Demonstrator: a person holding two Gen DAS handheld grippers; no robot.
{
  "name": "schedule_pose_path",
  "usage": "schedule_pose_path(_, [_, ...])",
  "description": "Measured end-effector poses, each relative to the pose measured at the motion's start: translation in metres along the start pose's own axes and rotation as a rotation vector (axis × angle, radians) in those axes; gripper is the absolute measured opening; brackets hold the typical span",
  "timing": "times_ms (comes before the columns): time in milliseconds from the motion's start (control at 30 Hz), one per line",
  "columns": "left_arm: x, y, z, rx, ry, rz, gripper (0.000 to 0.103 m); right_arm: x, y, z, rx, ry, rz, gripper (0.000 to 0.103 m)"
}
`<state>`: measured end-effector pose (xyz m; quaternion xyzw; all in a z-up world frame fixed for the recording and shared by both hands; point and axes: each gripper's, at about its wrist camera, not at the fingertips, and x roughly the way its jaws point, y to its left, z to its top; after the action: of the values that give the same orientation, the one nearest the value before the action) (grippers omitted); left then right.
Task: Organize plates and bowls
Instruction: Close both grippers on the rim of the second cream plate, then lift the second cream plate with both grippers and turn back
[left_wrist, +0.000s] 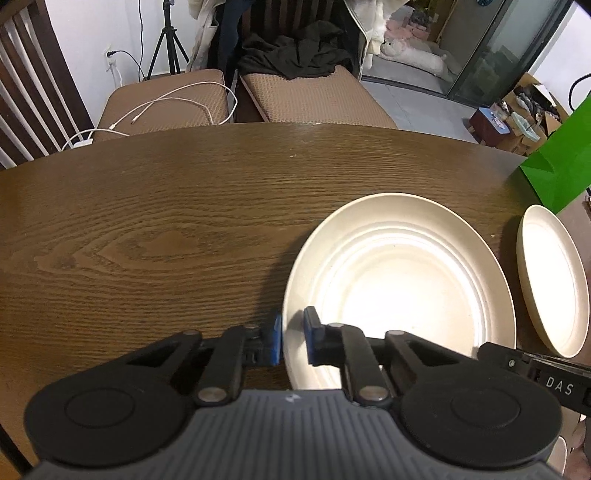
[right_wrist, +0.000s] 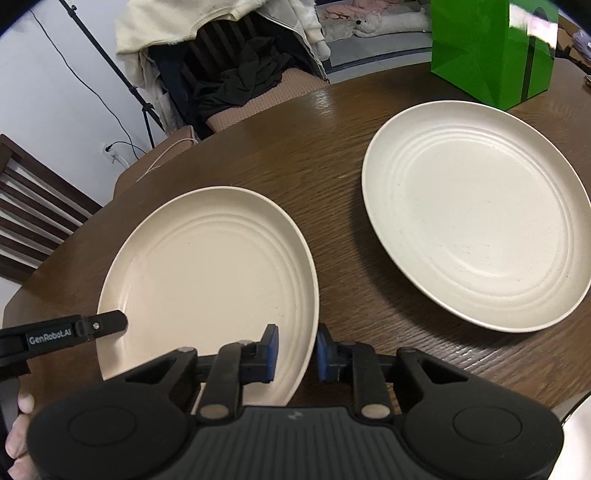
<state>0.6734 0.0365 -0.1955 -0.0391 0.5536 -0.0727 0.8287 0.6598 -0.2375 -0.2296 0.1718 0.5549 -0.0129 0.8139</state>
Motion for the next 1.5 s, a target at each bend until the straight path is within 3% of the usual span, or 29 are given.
schedule_pose_path(167, [0.001,-0.004,0.000,0.009,-0.007,0.012,0.013,0.002,-0.005,-0.001,0.013,-0.006,0.014,0.012])
schedule_pose_path(933, [-0.008,-0.019,-0.003,0.042,-0.060,0.031,0.013,-0.011,0.002,-0.016,-0.037,-0.074,-0.012,0.012])
schedule_pose_path(1500, [-0.043,-0.038,0.006,0.066,-0.142,0.008,0.013,-0.046,-0.005,-0.013,-0.022,-0.160,-0.009,0.012])
